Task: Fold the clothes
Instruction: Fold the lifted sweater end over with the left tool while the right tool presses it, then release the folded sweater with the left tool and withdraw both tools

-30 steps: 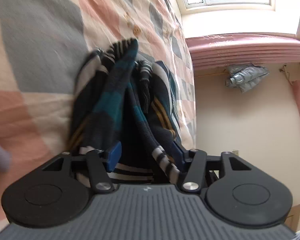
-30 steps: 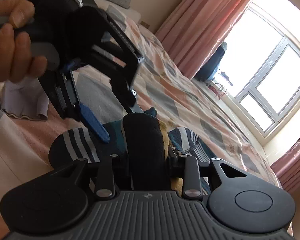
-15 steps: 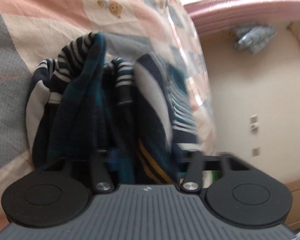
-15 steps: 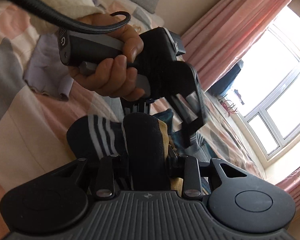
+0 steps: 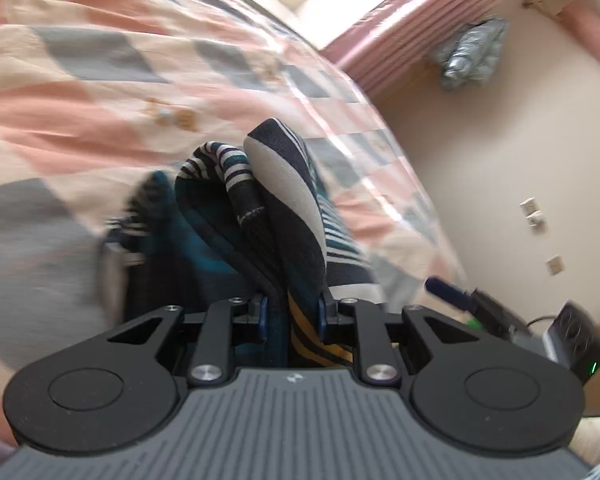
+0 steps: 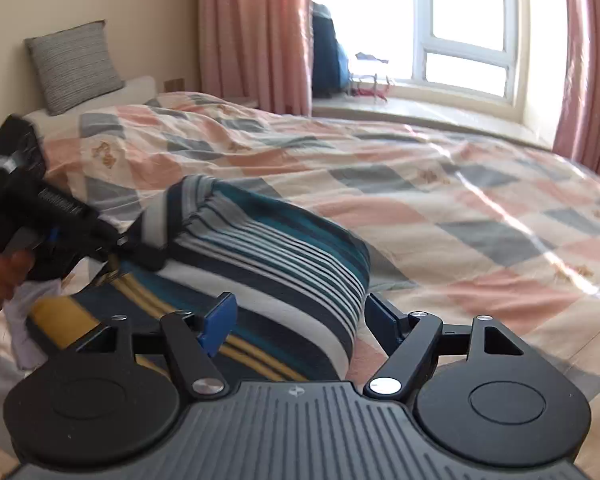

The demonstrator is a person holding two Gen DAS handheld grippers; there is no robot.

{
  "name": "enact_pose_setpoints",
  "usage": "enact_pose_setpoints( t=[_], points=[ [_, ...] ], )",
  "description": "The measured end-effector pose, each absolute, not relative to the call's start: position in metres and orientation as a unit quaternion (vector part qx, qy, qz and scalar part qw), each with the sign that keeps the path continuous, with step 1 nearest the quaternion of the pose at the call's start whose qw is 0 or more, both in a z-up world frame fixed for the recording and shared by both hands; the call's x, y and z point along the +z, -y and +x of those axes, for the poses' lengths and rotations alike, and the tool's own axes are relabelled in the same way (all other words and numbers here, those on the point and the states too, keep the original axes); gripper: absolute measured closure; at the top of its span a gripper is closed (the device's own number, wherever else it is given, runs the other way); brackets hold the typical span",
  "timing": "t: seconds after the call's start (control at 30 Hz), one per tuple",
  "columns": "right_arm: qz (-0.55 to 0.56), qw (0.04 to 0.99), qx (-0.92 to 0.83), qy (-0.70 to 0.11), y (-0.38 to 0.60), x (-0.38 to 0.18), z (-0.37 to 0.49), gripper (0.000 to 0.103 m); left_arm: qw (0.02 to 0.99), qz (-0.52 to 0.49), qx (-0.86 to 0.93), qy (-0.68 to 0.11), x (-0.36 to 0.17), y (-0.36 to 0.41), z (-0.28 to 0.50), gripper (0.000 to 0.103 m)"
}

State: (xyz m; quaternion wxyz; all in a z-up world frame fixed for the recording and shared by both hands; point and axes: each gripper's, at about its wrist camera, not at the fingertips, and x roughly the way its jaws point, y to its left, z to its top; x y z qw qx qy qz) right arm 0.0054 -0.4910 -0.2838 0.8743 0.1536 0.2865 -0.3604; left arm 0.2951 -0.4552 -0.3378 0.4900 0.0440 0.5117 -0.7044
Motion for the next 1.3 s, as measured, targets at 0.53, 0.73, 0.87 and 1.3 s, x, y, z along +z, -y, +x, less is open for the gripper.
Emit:
enact_pose_setpoints(
  t=[0.53,0.73,0.87,1.3],
  points=[
    [0.139,0.860,-0.341,-0.354,0.474,-0.341,0.013,0.043,0.525,0.051,-0.655,-0.541,-0.346,0.431,0.333,0.081],
    [0.139,0.856,-0.350,-0.356,0.472,-0.343,0.017,0.041,0.558,0.012,-0.687,-0.465,-0.294,0.428,0.338,0.083],
    [0.142,0.854,-0.355,-0.353,0.472,-0.344,0.017,0.040,0.555,0.072,-0.707,-0.432,-0.299,0.469,0.310,0.082],
    [0.131,0.881,-0.350,-0.291,0.436,-0.298,-0.006,0.045,0.623,0.147,-0.613,-0.464,-0.294,0.453,0.284,0.089]
  ],
)
